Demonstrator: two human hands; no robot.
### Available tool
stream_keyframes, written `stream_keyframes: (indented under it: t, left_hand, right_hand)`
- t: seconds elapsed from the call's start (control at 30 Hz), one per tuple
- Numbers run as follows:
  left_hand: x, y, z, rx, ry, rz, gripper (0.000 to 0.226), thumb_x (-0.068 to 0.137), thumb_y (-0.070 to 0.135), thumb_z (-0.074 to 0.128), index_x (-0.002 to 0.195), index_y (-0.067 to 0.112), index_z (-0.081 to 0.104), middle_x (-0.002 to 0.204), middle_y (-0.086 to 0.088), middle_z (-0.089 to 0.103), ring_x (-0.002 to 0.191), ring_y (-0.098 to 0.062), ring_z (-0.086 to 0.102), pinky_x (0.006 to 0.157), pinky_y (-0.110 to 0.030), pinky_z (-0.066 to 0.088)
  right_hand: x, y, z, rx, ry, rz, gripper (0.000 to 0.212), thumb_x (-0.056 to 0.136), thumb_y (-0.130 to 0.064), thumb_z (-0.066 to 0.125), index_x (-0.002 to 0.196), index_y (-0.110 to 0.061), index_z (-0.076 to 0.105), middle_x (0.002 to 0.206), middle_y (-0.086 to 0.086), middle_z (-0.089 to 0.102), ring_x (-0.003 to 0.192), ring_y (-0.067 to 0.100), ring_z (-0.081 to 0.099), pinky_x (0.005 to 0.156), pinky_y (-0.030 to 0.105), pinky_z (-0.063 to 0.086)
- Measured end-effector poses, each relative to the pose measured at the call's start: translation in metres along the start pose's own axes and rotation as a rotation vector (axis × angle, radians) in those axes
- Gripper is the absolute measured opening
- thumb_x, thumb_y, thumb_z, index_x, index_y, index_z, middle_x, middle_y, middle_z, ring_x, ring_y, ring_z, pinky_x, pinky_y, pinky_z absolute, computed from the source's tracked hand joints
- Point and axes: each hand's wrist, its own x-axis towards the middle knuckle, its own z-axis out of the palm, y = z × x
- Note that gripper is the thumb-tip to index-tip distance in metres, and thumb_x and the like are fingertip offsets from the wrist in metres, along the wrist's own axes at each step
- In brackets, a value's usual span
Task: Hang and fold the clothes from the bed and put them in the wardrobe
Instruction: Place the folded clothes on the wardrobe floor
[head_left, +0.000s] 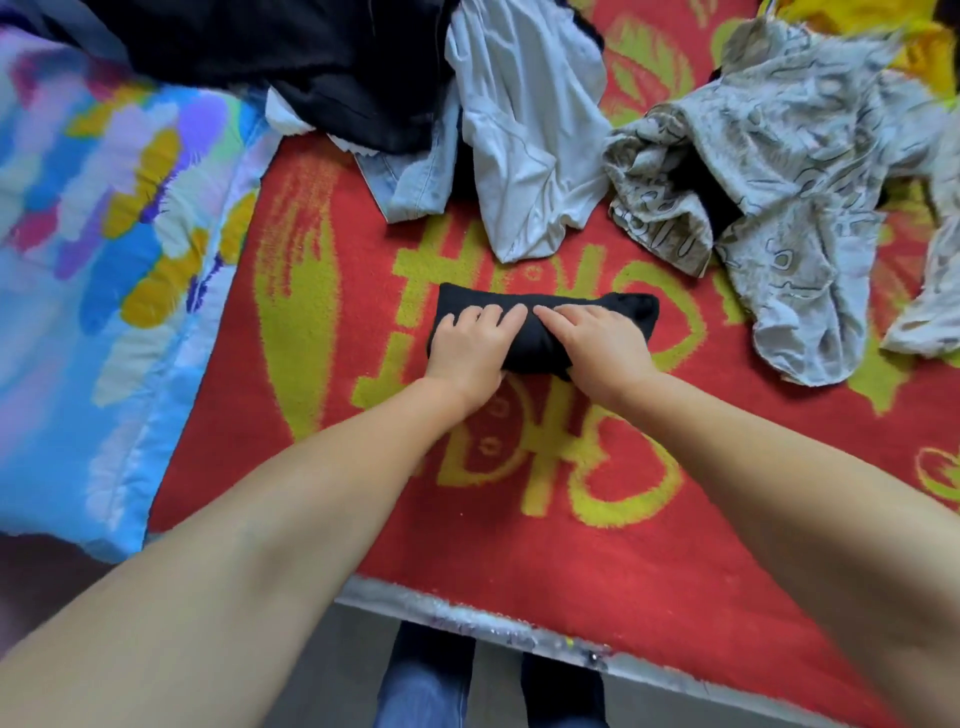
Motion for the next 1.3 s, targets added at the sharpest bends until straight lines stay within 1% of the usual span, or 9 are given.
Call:
stream_keyframes:
  t: [0.13,0.23,0.37,0.6,0.7,0.83,0.97,1.03,1.3]
  left_hand:
    - [-0.042,-0.014,-0.059,0.051,0.117,-0.066,0.071,0.087,0.022,0.062,0.148,0.022,0.026,0.139,-0.001,0.045,0.129,-0.023,0.040,0.104,-0.043,0.034]
    - [-0.090,-0.026,-0.100,0.080,0.220,-0.174,0.071,0.087,0.022,0.062,0.148,0.023,0.026,0.141,0.001,0.043,0.131,-0.022,0.037,0.106,-0.044,0.032]
    - [-0.168,-0.032,-0.146,0.125,0.283,-0.353,0.070,0.090,0.021,0.059,0.150,0.024,0.023,0.142,-0.001,0.042,0.131,-0.023,0.037,0.106,-0.043,0.033]
    - [-0.336,-0.014,-0.167,0.101,0.319,-0.675,0.073,0.088,0.022,0.061,0.149,0.022,0.022,0.140,-0.003,0.042,0.130,-0.025,0.037,0.103,-0.044,0.035]
    - [-0.414,0.000,-0.158,0.061,0.296,-0.808,0.072,0.088,0.026,0.060,0.149,0.022,0.021,0.141,-0.003,0.041,0.131,-0.026,0.037,0.104,-0.043,0.034]
    - [-0.512,0.012,-0.142,0.027,0.280,-0.962,0.073,0.087,0.027,0.061,0.149,0.022,0.023,0.141,-0.003,0.043,0.131,-0.025,0.038,0.103,-0.041,0.036]
    - [-0.608,0.019,-0.120,-0.009,0.250,-1.089,0.074,0.085,0.026,0.063,0.148,0.023,0.024,0.139,-0.003,0.045,0.130,-0.027,0.040,0.100,-0.042,0.038]
    - [-0.659,0.022,-0.100,-0.028,0.238,-1.146,0.076,0.083,0.026,0.065,0.147,0.022,0.024,0.136,-0.004,0.047,0.128,-0.027,0.041,0.097,-0.043,0.041]
    - [-0.881,0.033,0.005,-0.163,0.154,-1.338,0.074,0.083,0.027,0.066,0.145,0.023,0.026,0.133,-0.003,0.048,0.124,-0.025,0.044,0.092,-0.038,0.043]
  right_hand:
    - [-0.017,-0.027,-0.063,-0.071,0.083,-0.114,0.074,0.091,-0.028,0.059,0.152,-0.023,0.017,0.148,0.000,0.037,0.135,0.024,0.035,0.108,0.041,0.032]
    - [-0.031,-0.058,-0.109,-0.133,0.162,-0.223,0.083,0.088,-0.037,0.064,0.153,-0.024,0.014,0.151,0.000,0.033,0.138,0.024,0.031,0.111,0.042,0.028]
    - [-0.062,-0.111,-0.159,-0.163,0.240,-0.406,0.089,0.083,-0.045,0.068,0.152,-0.024,0.016,0.149,-0.001,0.036,0.136,0.023,0.034,0.110,0.041,0.030]
    - [-0.143,-0.215,-0.192,-0.249,0.286,-0.760,0.074,0.091,-0.034,0.058,0.152,-0.026,0.017,0.149,-0.002,0.036,0.135,0.022,0.035,0.107,0.038,0.033]
    - [-0.185,-0.268,-0.189,-0.303,0.246,-0.910,0.080,0.087,-0.038,0.061,0.152,-0.026,0.017,0.148,-0.002,0.036,0.134,0.023,0.036,0.106,0.038,0.034]
    - [-0.239,-0.341,-0.171,-0.338,0.237,-1.078,0.068,0.092,-0.027,0.049,0.152,-0.027,0.016,0.145,-0.001,0.039,0.131,0.023,0.040,0.102,0.038,0.039]
    - [-0.292,-0.417,-0.147,-0.364,0.186,-1.216,0.070,0.091,-0.026,0.051,0.152,-0.026,0.017,0.145,0.001,0.039,0.130,0.025,0.042,0.102,0.038,0.039]
    - [-0.322,-0.458,-0.130,-0.382,0.151,-1.287,0.074,0.089,-0.029,0.054,0.152,-0.025,0.016,0.146,0.001,0.038,0.130,0.026,0.041,0.102,0.039,0.039]
    - [-0.461,-0.635,-0.022,-0.467,-0.003,-1.515,0.074,0.090,-0.016,0.052,0.153,-0.024,0.014,0.145,0.003,0.040,0.127,0.028,0.043,0.102,0.039,0.040]
